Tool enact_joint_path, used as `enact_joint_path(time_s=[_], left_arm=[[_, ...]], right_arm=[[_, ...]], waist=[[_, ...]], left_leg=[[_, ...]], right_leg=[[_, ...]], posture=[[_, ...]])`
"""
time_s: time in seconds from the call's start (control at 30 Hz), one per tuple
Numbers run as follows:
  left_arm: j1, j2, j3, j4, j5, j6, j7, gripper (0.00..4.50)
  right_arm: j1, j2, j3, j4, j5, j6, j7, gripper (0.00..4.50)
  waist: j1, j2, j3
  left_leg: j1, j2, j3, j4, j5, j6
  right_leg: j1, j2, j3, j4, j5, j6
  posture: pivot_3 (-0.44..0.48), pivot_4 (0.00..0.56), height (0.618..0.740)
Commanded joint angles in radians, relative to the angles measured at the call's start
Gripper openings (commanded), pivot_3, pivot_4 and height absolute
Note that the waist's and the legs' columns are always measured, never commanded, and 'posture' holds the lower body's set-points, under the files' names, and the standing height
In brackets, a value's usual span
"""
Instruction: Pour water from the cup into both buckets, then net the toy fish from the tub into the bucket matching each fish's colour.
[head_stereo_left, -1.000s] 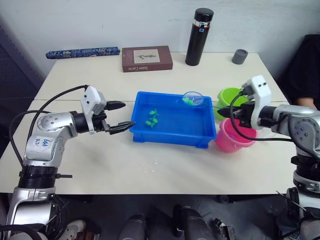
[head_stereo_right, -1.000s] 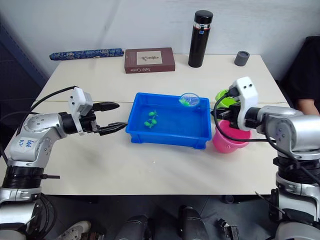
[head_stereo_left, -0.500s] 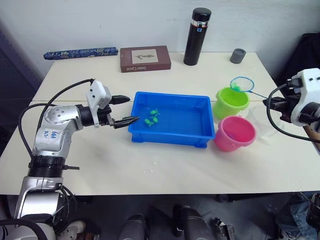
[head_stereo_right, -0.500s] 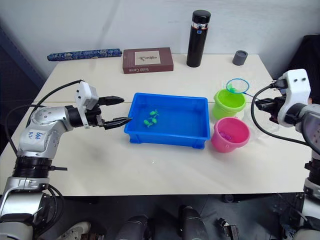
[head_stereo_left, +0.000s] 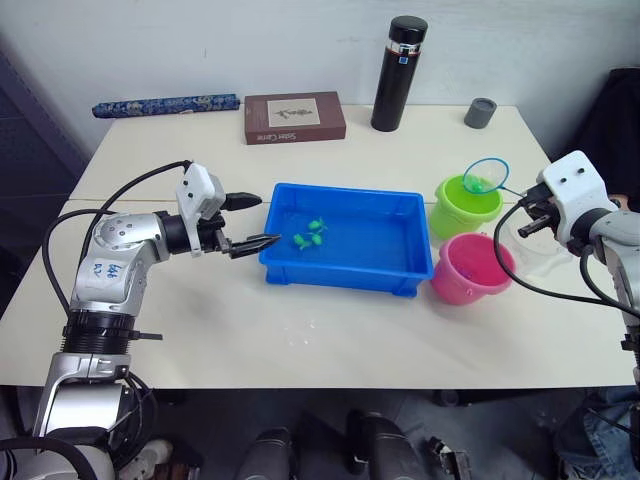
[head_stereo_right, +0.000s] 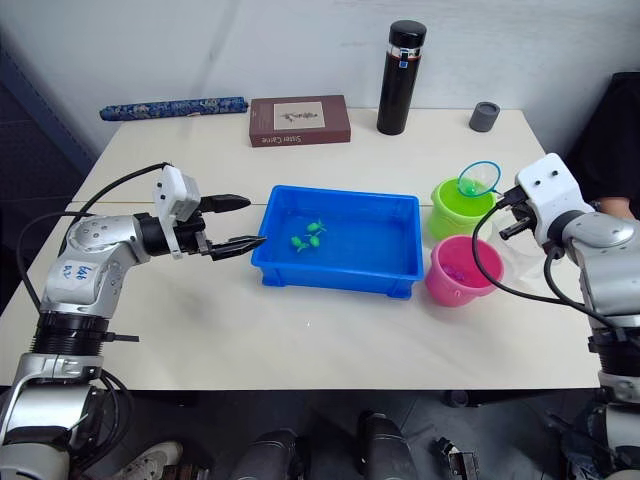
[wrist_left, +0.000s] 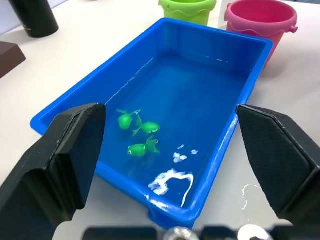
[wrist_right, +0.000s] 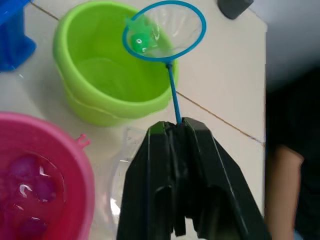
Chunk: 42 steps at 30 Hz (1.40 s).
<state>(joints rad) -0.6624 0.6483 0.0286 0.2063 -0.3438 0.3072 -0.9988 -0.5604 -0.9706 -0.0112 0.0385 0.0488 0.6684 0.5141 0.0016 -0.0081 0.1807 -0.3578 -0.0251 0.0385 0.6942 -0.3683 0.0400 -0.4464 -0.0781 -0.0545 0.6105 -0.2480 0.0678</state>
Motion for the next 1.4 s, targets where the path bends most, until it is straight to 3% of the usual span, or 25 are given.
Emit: enact_joint_path(time_s=[0.03, 0.4, 0.73, 1.4], left_arm=[[-0.012, 0.013, 0.018, -0.032, -0.002, -0.005, -0.004, 4.48], [-0.035, -0.01, 0.017, -0.004, 0.005, -0.028, 0.011, 4.48], [-0.057, -0.041, 0.02, 0.046, 0.046, -0.1, 0.064, 4.48], [-0.049, -0.054, 0.019, 0.053, 0.051, -0.121, 0.067, 4.48]], right_arm=[[0.019, -0.051, 0.026, -0.048, -0.111, -0.111, -0.018, 0.0], [0.098, -0.082, 0.056, -0.124, -0.283, -0.224, -0.01, 0.0], [0.093, -0.121, 0.137, -0.109, -0.542, -0.366, -0.052, 0.0], [0.119, -0.179, 0.133, -0.08, -0.841, -0.564, -0.134, 0.0]], waist=[[-0.002, 0.0, 0.0], [-0.002, 0.0, 0.0], [-0.002, 0.0, 0.0], [-0.002, 0.0, 0.0]], left_leg=[[0.0, 0.0, 0.0, 0.0, 0.0, 0.0], [0.0, 0.0, 0.0, 0.001, 0.0, 0.0], [0.0, 0.0, 0.0, 0.002, 0.0, 0.0], [0.0, 0.0, 0.001, 0.003, 0.0, -0.001]], right_leg=[[0.0, 0.0, 0.0, 0.0, 0.0, 0.0], [0.0, 0.0, 0.0, 0.001, 0.0, 0.0], [0.0, 0.001, 0.0, 0.001, 0.0, 0.0], [0.0, 0.001, -0.001, 0.001, 0.0, 0.0]], posture=[[0.0, 0.15, 0.74], [0.0, 0.15, 0.74], [0.0, 0.15, 0.74], [0.0, 0.15, 0.74]])
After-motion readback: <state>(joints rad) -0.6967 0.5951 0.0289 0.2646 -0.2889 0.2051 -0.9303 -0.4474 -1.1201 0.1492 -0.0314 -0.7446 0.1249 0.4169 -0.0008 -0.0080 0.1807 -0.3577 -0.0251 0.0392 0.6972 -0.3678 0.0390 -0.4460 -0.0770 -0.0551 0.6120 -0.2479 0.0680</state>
